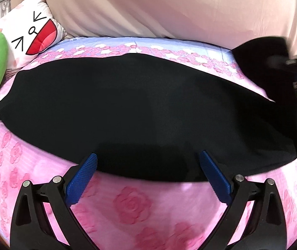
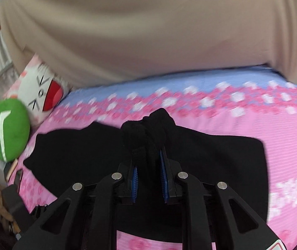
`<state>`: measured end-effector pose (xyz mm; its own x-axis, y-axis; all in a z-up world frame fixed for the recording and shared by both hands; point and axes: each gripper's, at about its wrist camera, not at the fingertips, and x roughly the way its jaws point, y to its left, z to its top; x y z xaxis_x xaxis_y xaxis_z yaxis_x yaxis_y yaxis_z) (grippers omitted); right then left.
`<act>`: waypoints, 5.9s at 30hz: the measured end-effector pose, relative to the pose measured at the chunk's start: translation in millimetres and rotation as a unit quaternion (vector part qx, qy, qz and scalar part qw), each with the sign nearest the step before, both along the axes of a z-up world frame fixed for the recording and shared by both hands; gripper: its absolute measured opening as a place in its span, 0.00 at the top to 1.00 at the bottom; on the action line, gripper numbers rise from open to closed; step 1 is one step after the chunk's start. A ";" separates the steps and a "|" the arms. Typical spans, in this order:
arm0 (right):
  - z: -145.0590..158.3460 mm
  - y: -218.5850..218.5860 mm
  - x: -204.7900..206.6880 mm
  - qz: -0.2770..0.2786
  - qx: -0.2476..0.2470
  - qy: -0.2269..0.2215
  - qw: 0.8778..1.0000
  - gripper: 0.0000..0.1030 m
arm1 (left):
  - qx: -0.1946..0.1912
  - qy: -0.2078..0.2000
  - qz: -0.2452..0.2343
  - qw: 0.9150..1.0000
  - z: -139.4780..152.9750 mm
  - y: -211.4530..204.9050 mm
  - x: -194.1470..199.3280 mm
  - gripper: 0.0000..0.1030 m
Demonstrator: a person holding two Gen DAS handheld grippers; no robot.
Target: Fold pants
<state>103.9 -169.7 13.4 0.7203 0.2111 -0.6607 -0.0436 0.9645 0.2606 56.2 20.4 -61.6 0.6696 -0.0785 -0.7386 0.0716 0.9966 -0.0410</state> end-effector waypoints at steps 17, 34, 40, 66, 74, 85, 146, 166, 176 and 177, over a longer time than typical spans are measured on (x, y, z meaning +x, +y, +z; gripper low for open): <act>-21.5 -113.1 -83.6 -0.121 -0.036 0.048 0.991 0.23 | -0.082 0.026 0.024 0.996 -5.7 53.1 -5.3 0.06; -51.3 -141.2 -82.5 -0.086 0.101 0.036 0.991 0.82 | -0.007 0.004 0.052 0.999 8.9 38.2 -15.5 0.06; -43.9 -168.4 -111.4 -0.081 0.066 0.042 0.994 0.83 | 0.000 -0.007 0.035 0.999 23.4 24.2 -30.0 0.06; -45.2 -69.4 -141.1 0.006 -0.184 0.027 0.983 0.38 | 0.024 0.022 -0.028 0.999 7.3 -17.8 -47.8 0.06; -18.4 -60.8 -120.6 -0.018 -0.129 0.026 0.991 0.87 | 0.004 0.024 0.008 1.000 8.6 28.5 -42.5 0.06; -44.3 14.9 -88.1 0.056 -0.119 0.045 0.990 0.79 | -0.008 0.027 0.041 0.999 7.9 70.1 -36.4 0.05; -23.5 25.3 -13.8 0.047 0.012 0.053 0.997 0.17 | 0.086 0.021 0.022 0.996 27.2 31.3 -20.3 0.08; 29.6 33.5 -40.9 0.072 0.088 -0.003 0.994 0.92 | 0.066 0.037 0.042 0.996 22.9 58.1 -20.7 0.08; 53.2 -108.5 -140.4 -0.088 0.066 -0.054 0.992 0.90 | 0.048 0.038 -0.006 0.998 33.7 15.7 -27.2 0.07; 38.0 -116.5 -141.2 -0.099 0.064 -0.035 0.992 0.89 | 0.051 0.041 -0.013 0.998 32.2 8.8 -26.4 0.07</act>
